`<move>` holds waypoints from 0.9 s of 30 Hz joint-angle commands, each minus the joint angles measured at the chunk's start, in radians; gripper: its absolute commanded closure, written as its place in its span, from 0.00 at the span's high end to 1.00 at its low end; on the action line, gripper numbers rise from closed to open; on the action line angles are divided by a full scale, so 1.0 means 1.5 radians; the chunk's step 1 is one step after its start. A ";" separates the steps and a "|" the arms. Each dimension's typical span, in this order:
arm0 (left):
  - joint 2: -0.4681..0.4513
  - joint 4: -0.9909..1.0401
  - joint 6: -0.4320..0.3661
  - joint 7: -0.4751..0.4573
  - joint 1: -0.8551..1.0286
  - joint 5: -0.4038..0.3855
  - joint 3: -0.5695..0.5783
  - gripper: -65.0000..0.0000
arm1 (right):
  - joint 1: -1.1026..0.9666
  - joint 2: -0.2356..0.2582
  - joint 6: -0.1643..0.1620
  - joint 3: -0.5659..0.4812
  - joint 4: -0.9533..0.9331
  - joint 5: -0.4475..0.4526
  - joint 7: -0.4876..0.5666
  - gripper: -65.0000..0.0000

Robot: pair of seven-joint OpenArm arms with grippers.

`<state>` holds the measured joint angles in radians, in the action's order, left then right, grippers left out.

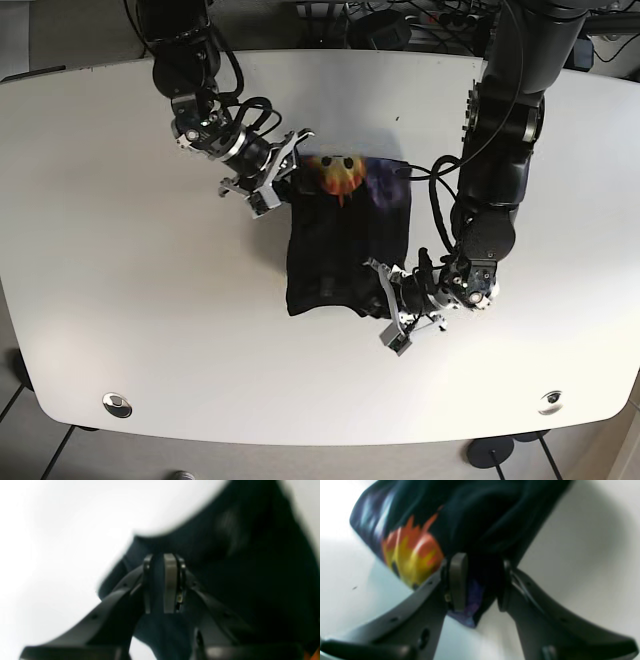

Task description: Fold the T-shirt properly

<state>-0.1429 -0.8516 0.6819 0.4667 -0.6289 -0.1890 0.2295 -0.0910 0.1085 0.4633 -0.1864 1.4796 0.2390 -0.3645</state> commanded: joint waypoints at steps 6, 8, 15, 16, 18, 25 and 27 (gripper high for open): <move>-0.003 -0.244 -0.079 -0.005 0.098 -0.007 -0.002 0.36 | 0.019 -0.021 -0.001 0.000 0.062 0.006 -0.035 0.28; 0.000 -0.304 -0.179 -0.005 0.152 -0.007 0.002 0.44 | 0.019 -0.020 -0.001 0.008 0.073 0.006 -0.035 0.28; 0.002 -0.376 -0.435 -0.152 0.321 0.018 0.120 0.71 | 0.022 -0.026 0.003 0.113 0.084 0.012 -0.098 0.28; 0.000 -0.364 -0.452 -0.181 0.334 0.044 0.135 0.73 | 0.022 -0.024 0.003 0.115 0.089 0.012 -0.098 0.28; 0.000 -0.335 -0.462 -0.228 0.361 0.092 0.152 0.76 | 0.022 -0.022 0.002 0.115 0.094 0.012 -0.099 0.28; -0.047 -0.231 -0.430 -0.250 0.377 0.058 0.079 0.77 | 0.017 -0.026 0.000 0.115 0.126 0.012 -0.100 0.28; -0.097 -0.219 -0.369 -0.249 0.387 0.023 0.025 0.77 | 0.013 -0.026 0.000 0.115 0.137 0.012 -0.100 0.28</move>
<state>-0.2642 -1.1942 0.1791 0.0006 -0.0574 -0.1970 0.2626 -0.0849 0.0689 0.4599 -0.0147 1.6627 0.2401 -0.5350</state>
